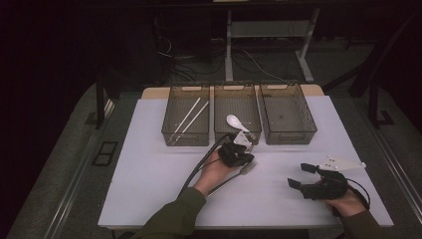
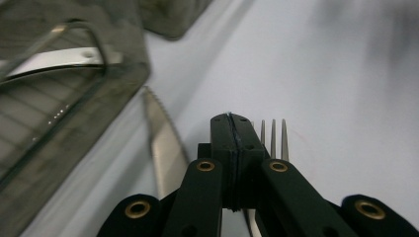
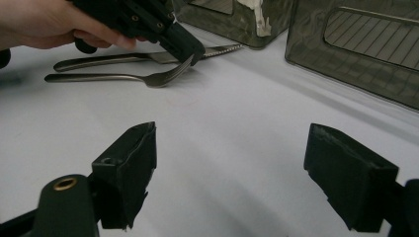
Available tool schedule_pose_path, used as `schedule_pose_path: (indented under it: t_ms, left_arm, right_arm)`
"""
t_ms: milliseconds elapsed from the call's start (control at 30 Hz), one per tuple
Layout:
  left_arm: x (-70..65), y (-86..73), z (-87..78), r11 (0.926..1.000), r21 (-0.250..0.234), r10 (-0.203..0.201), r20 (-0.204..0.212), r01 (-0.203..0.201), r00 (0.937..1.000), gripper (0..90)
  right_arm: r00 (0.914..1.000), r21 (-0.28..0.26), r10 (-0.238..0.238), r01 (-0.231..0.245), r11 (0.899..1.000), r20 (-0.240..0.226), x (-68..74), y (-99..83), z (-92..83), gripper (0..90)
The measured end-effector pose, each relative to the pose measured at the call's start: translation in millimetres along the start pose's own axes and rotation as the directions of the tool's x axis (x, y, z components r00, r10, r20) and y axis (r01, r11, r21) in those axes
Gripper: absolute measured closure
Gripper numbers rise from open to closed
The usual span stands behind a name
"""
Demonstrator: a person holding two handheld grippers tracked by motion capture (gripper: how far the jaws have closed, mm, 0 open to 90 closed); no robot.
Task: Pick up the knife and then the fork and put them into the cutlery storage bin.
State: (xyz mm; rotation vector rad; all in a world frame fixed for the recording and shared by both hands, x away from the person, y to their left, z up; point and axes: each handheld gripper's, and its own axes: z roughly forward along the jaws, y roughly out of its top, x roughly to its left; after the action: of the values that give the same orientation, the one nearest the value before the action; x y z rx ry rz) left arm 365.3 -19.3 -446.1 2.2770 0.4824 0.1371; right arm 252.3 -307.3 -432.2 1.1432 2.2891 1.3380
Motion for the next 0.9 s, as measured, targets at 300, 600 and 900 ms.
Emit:
schedule_pose_path:
  t_ms: [300,600,900]
  left_arm:
    - [-24.8,1.7,4.6,0.9987,0.013,0.048,0.089,-0.049,0.9949,89.1]
    - [-50.2,-0.2,7.5,0.9959,0.026,0.081,0.184,-0.087,0.9796,89.1]
    - [-46.1,-1.4,-14.4,0.9966,0.007,0.080,0.162,-0.082,0.9835,82.7]
  right_arm:
    - [1.0000,-0.003,-0.001,0.001,1.000,0.000,0.2,0.2,-0.4,20.1]
    - [1.0000,-0.007,0.000,0.000,1.000,0.001,0.3,0.5,-1.1,20.1]
    - [1.0000,-0.013,0.003,-0.002,1.000,0.007,-0.1,0.6,-2.0,20.1]
